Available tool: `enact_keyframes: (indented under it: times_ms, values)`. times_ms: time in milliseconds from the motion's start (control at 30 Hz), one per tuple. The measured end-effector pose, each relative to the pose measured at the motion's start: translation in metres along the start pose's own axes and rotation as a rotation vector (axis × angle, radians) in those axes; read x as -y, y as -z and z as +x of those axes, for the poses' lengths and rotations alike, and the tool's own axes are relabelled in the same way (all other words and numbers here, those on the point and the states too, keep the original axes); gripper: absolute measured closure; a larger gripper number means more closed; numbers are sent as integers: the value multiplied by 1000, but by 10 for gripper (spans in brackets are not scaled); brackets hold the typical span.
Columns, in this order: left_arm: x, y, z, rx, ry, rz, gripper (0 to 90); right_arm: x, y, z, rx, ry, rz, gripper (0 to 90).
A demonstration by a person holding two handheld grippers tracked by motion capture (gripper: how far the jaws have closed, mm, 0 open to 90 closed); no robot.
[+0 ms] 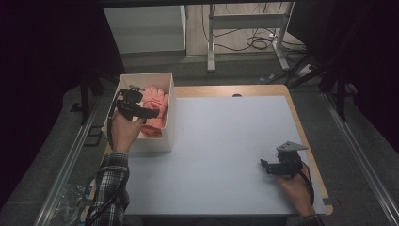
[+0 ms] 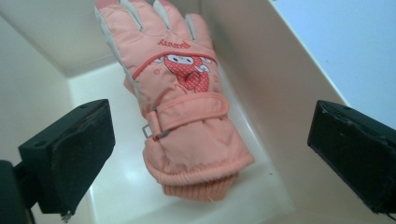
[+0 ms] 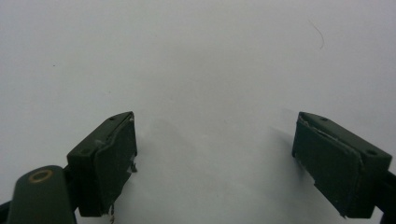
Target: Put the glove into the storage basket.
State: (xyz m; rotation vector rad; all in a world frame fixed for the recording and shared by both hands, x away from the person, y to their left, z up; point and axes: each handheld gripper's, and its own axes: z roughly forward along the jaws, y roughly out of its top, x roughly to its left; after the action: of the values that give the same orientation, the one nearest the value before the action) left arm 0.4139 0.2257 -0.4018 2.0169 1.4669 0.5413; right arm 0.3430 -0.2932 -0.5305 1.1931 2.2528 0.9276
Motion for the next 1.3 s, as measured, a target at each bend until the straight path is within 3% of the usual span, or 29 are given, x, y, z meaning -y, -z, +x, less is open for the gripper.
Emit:
enact_keyframes:
  times_ms: [400, 567, 933, 1300]
  values:
    - [26, 22, -11, 28, -37, -45, 10, 0, 0, 0, 1, 1, 0, 141]
    - [41, 33, -21, 53, -61, -72, 10, 0, 0, 0, 1, 1, 0, 141]
    - [65, 43, -36, 84, -93, -85, 10, 0, 0, 0, 1, 4, 2, 141]
    - [87, 51, -63, 146, -147, -113, 10, 0, 0, 0, 1, 1, 3, 141]
